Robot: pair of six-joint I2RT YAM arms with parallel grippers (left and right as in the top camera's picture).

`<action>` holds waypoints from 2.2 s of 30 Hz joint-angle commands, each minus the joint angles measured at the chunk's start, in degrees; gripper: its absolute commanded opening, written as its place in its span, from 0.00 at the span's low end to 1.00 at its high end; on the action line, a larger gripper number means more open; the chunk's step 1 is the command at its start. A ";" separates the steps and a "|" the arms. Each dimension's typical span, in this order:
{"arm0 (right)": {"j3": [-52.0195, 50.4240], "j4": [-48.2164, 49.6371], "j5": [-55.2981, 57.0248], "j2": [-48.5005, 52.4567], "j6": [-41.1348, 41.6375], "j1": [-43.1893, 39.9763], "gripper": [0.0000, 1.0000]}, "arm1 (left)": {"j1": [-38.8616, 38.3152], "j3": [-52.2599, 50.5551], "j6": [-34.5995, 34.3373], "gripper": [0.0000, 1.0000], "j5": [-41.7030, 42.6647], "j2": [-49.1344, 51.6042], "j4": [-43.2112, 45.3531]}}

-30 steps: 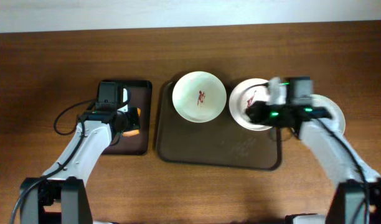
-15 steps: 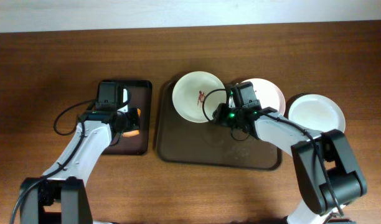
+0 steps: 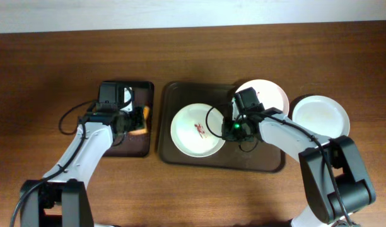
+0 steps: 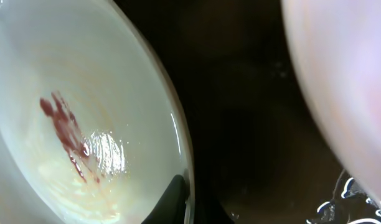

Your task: Clean dirty plates on tray and stack at the side

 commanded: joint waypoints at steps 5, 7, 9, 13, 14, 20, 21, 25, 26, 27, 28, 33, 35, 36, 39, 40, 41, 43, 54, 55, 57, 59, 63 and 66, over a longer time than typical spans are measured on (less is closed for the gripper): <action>-0.28 -0.66 0.52 -0.20 -1.20 0.79 0.08 | -9.64 0.15 -11.74 0.00 23.17 0.55 10.23; -0.28 -0.83 0.52 -0.20 -1.20 0.79 0.08 | -12.87 0.15 -18.99 0.00 21.81 1.77 12.74; -0.28 -0.85 0.52 -0.20 -1.20 0.79 0.08 | -15.37 0.15 -25.86 0.00 18.93 4.20 13.33; -0.28 -1.16 0.55 -0.20 -1.20 0.79 0.08 | -18.45 0.15 -29.68 0.00 21.33 10.19 15.65; -0.28 -1.16 0.55 -0.20 -1.20 0.79 0.08 | -18.95 0.15 -29.68 0.00 22.69 11.32 17.09; -0.28 -1.22 0.55 -0.20 -1.20 0.79 0.08 | -19.67 0.15 -30.10 0.00 25.44 13.77 21.31; -0.28 -1.22 0.55 -0.20 -1.20 0.79 0.08 | -19.67 0.15 -30.10 0.00 25.68 13.81 21.38; -0.28 -1.22 0.55 -0.20 -1.20 0.79 0.08 | -19.78 0.15 -30.18 0.00 27.06 14.91 21.35; -0.28 -1.22 0.55 -0.20 -1.22 0.79 0.08 | -19.78 0.15 -31.08 0.00 27.63 15.37 21.38; -0.28 -1.22 0.55 -0.20 -1.22 0.79 0.08 | -19.78 0.15 -31.45 0.00 28.13 15.76 21.55; -0.28 -1.22 0.55 -0.20 -1.20 0.79 0.08 | -19.78 0.15 -31.65 0.00 28.57 16.20 21.79; -0.28 -1.22 0.55 -0.20 -1.22 0.79 0.08 | -19.76 0.15 -32.87 0.00 33.05 16.39 24.15; -0.28 -1.22 0.55 -0.20 -1.20 0.79 0.08 | -19.78 0.15 -32.85 0.00 34.12 16.39 24.11; -0.28 -1.22 0.55 -0.20 -1.20 0.79 0.08 | -19.78 0.15 -32.85 0.00 34.14 16.39 23.67; -0.28 -1.25 0.55 -0.20 -1.20 0.79 0.08 | -19.93 0.11 -32.85 0.00 33.88 17.00 23.45; -0.28 -1.22 0.55 -0.20 -1.20 0.79 0.08 | -20.04 0.04 -32.85 0.00 33.73 17.31 23.41; -0.28 -1.22 0.55 -0.20 -1.20 0.79 0.08 | -20.04 0.00 -32.85 0.00 33.66 17.73 23.23; -0.28 -1.22 0.55 -0.20 -1.20 0.79 0.08 | -20.04 -0.11 -32.83 0.00 33.68 18.32 22.82; -0.28 -1.25 0.55 -0.20 -1.20 0.79 0.08 | -18.29 0.09 -21.44 0.00 16.44 21.03 20.50; -0.28 -1.25 0.55 -0.20 -1.20 0.79 0.08 | -17.66 0.26 -20.68 0.00 16.02 21.03 20.50; -0.28 -1.25 0.55 -0.20 -1.20 0.79 0.08 | -16.55 0.83 -19.63 0.00 15.67 21.03 20.72; -0.28 -1.25 0.55 -0.20 -1.20 0.79 0.08 | -15.67 1.42 -19.63 0.00 15.61 21.03 21.79; -0.28 -1.27 0.55 -0.20 -1.22 0.79 0.08 | -14.08 3.74 -19.63 0.00 15.56 20.98 22.34; -0.26 -1.27 0.55 -0.20 -1.20 0.79 0.08 | -13.62 5.49 -16.46 0.00 14.93 20.35 17.57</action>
